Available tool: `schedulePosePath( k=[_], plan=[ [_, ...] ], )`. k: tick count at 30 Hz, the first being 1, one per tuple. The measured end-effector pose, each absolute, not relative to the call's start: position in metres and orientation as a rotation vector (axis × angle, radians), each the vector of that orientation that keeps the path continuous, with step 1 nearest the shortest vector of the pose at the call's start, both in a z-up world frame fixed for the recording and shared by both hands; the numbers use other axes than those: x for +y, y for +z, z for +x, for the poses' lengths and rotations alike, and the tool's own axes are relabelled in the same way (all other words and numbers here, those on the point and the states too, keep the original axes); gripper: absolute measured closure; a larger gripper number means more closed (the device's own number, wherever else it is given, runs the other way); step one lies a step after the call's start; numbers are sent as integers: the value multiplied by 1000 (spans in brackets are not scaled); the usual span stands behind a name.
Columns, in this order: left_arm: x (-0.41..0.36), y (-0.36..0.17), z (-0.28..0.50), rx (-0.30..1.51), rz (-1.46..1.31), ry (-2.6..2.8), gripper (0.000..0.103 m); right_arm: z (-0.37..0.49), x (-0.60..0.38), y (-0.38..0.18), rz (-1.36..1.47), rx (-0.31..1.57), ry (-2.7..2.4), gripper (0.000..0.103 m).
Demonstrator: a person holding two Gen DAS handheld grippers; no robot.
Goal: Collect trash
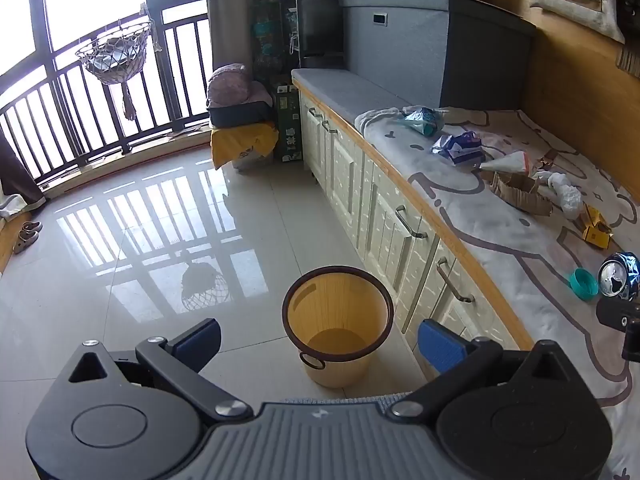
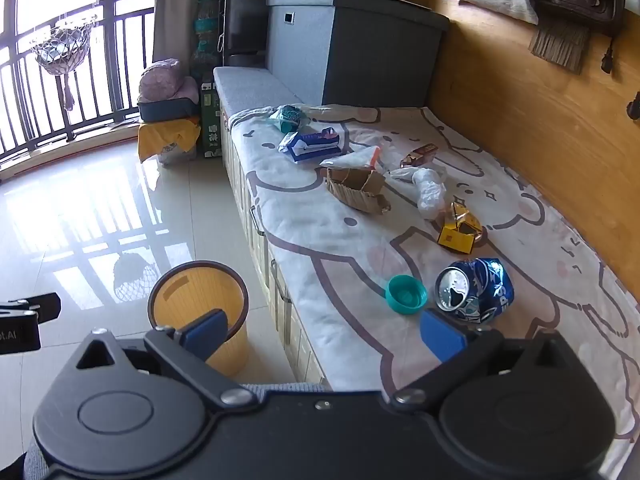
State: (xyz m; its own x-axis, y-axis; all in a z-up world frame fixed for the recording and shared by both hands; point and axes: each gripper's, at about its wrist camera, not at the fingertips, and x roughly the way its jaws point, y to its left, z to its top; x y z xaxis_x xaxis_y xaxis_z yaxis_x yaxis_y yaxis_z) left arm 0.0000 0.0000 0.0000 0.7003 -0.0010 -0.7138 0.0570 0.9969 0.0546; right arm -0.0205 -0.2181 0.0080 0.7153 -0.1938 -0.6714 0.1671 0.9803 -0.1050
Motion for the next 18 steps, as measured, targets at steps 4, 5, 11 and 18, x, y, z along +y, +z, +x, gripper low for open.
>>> schedulePosePath(
  k=[4, 5, 11, 18],
  plan=[
    [0, 0, 0, 794, 70, -37, 0, -21, -218, 8, -37, 748, -200, 0],
    [-1, 0, 0, 794, 71, -38, 0, -21, -218, 8, -38, 747, -200, 0],
    [0, 0, 0, 794, 65, -39, 0, -22, -217, 9, -39, 746, -201, 0],
    [0, 0, 0, 794, 64, -39, 0, -23, -217, 10, -38, 747, -201, 0]
  ],
)
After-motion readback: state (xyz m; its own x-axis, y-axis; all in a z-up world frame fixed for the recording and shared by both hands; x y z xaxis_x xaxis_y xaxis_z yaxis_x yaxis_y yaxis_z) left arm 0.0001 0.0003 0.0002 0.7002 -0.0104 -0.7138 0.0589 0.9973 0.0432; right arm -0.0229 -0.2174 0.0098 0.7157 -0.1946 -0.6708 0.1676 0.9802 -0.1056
